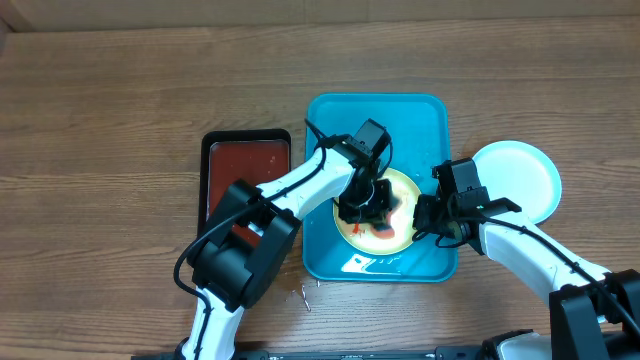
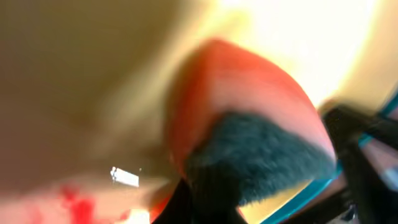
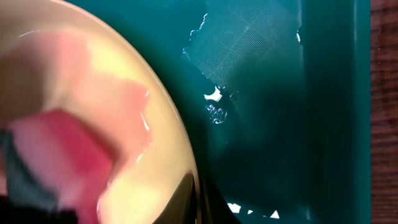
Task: Clean dirty plates on tray and stack at the side
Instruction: 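Scrub the yellow plate with the sponge while the right gripper holds it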
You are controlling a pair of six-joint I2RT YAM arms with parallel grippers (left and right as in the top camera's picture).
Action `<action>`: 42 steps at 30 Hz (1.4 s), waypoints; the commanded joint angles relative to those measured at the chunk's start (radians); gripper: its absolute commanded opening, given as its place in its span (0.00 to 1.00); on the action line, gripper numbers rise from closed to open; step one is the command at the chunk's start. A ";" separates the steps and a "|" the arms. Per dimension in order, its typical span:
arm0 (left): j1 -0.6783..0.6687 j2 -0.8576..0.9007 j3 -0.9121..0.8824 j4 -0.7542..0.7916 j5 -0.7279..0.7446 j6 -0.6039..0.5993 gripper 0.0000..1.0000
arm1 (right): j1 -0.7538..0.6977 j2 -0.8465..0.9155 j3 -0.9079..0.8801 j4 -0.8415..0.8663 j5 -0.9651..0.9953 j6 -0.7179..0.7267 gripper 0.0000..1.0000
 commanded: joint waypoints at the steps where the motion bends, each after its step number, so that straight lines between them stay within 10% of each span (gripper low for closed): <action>1: 0.021 0.031 0.020 -0.099 -0.089 0.023 0.04 | 0.000 0.007 -0.005 -0.005 0.024 0.001 0.04; 14: 0.096 0.031 0.143 -0.244 -0.608 0.046 0.04 | 0.000 0.007 -0.006 -0.006 0.024 0.001 0.04; 26: 0.018 0.068 0.139 0.013 -0.010 0.124 0.04 | 0.000 0.007 -0.005 -0.006 0.024 0.001 0.04; 42: 0.002 0.074 0.139 -0.309 -0.303 0.226 0.04 | 0.000 0.007 -0.005 -0.009 0.024 0.001 0.04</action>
